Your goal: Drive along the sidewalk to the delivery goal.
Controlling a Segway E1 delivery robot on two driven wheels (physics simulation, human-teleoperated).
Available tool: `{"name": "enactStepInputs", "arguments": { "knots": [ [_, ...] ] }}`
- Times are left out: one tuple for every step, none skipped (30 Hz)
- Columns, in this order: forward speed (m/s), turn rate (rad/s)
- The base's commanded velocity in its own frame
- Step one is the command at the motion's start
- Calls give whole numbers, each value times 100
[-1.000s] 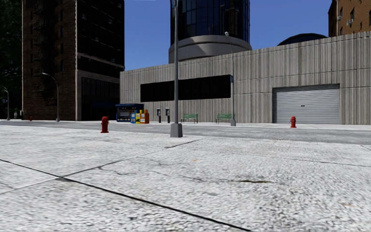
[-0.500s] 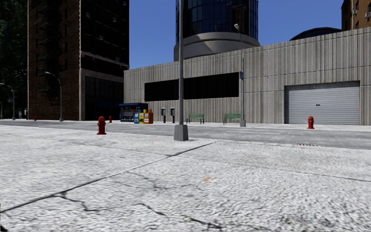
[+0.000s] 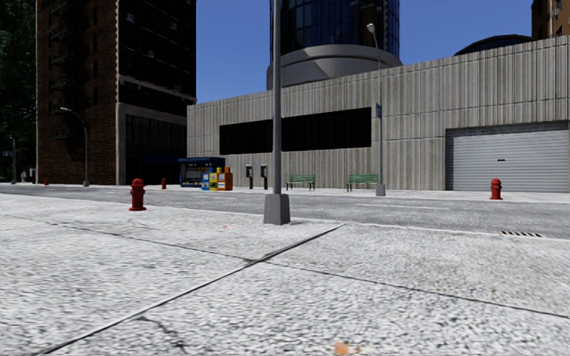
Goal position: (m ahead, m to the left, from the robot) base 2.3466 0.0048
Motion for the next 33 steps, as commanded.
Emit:
{"name": "enactStepInputs", "arguments": {
  "knots": [
    [200,0],
    [200,0],
    [200,0],
    [200,0],
    [200,0],
    [200,0],
    [200,0],
    [200,0],
    [200,0],
    [200,0],
    [200,0],
    [200,0],
    [200,0],
    [200,0],
    [200,0],
    [200,0],
    [200,0],
    [200,0],
    [200,0],
    [200,0],
    [200,0],
    [172,0],
    [148,0],
    [148,0],
    [138,0],
    [130,1],
    [121,13],
    [121,13],
    [104,21],
    [67,23],
    [23,24],
    [0,24],
    [0,24]
  ]
}}
